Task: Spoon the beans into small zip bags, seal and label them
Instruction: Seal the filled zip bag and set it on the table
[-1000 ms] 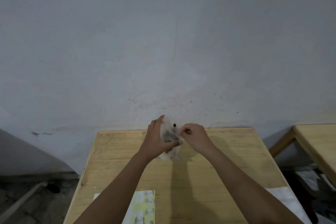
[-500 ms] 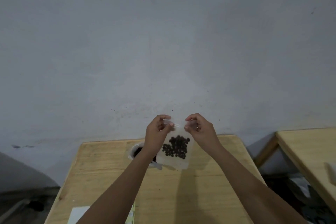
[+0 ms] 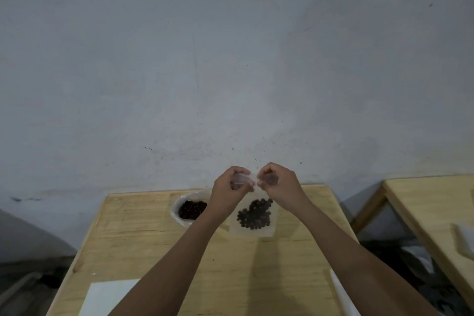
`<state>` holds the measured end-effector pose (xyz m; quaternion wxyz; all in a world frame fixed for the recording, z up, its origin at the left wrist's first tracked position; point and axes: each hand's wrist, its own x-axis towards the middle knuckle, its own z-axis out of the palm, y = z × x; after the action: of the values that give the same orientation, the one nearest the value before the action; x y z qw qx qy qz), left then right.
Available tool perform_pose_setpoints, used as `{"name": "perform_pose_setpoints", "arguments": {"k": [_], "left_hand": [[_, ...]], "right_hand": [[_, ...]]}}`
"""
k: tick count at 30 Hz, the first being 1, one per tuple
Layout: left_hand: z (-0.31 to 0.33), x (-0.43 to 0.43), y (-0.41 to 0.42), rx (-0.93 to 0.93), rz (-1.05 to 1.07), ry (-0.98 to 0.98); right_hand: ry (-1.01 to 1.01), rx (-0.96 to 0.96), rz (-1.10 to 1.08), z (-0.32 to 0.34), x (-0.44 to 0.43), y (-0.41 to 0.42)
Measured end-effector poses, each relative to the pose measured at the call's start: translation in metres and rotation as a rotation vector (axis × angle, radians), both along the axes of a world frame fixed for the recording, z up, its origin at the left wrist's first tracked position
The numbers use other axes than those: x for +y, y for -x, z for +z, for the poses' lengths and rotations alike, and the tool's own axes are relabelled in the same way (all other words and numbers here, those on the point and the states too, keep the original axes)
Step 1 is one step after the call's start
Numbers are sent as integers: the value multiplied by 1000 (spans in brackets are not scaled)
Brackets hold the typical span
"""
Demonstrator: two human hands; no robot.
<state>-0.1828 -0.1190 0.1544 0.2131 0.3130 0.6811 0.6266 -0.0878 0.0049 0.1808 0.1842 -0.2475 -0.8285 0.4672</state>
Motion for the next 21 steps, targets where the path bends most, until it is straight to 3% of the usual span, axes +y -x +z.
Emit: {"name": "perform_pose_setpoints", "arguments": {"k": [6, 13, 21], "left_hand": [[5, 15, -8, -5, 20, 3], [6, 26, -14, -69, -36, -47], [8, 32, -19, -130, -192, -52]], "right_hand": [[55, 55, -97, -2, 10, -12], [172, 49, -36, -2, 33, -33], [272, 139, -105, -3, 45, -53]]}}
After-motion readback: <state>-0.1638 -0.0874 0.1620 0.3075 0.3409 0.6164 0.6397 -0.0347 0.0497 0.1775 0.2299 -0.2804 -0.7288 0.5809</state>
